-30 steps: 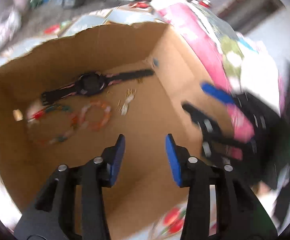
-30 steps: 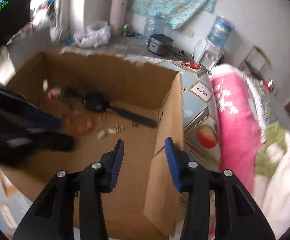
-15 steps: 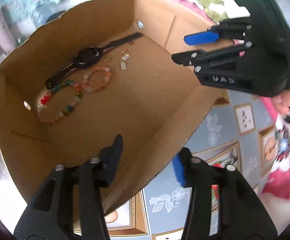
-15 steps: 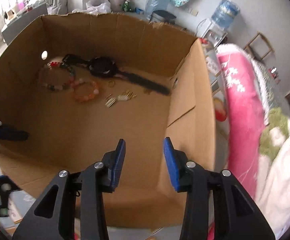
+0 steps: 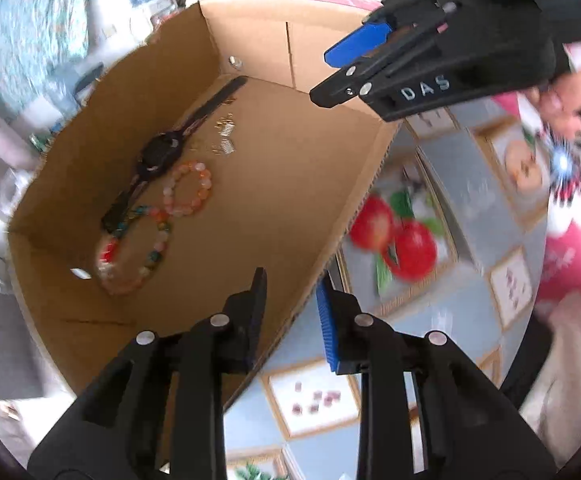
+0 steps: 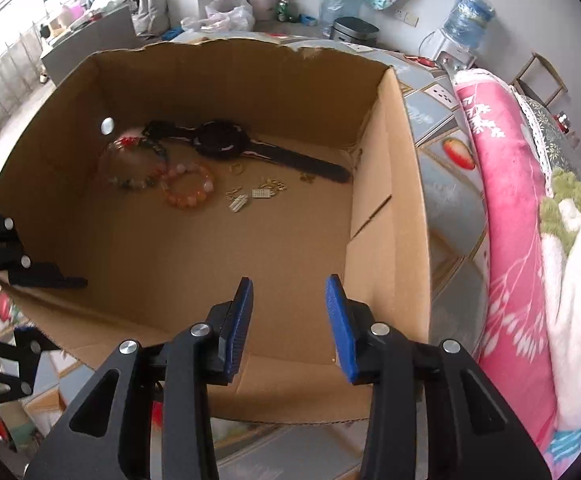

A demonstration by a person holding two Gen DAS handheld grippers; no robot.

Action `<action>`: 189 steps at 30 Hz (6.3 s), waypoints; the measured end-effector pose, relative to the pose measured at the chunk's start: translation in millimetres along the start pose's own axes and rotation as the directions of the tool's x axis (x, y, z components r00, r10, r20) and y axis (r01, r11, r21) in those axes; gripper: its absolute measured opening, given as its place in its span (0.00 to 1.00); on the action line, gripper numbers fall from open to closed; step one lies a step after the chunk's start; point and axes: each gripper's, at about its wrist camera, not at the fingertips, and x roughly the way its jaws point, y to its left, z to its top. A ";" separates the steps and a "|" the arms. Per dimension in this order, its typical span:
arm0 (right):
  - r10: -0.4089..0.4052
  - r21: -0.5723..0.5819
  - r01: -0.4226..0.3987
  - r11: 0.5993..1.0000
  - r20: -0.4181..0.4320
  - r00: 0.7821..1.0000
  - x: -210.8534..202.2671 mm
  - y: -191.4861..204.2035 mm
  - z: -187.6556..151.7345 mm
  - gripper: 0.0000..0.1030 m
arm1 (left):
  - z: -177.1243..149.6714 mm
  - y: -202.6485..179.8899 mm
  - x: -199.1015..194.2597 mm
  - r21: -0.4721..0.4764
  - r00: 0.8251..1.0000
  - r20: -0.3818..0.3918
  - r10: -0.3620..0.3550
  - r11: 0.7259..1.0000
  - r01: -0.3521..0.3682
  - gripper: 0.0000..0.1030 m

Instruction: Organize jewelry

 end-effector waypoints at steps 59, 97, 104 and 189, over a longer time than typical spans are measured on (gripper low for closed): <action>-0.038 0.089 -0.050 0.995 0.779 0.626 -29.2 26.0 -89.2 0.66 | -57.3 -48.0 -16.2 -0.513 0.582 0.651 0.488 0.847 -0.136 0.86; 0.001 0.053 -0.068 0.996 0.781 0.625 -28.9 39.9 -89.8 0.83 | -65.1 -32.6 -18.6 -0.613 0.544 0.598 0.589 0.773 -0.162 0.92; 0.016 0.038 -0.073 0.997 0.781 0.624 -29.8 41.6 -93.7 0.83 | -66.5 -31.0 -16.5 -0.570 0.565 0.611 0.555 0.803 -0.174 0.92; 0.014 0.040 -0.072 0.997 0.780 0.625 -30.9 42.9 -93.3 0.83 | -66.4 -30.6 -17.1 -0.571 0.565 0.610 0.556 0.803 -0.173 0.92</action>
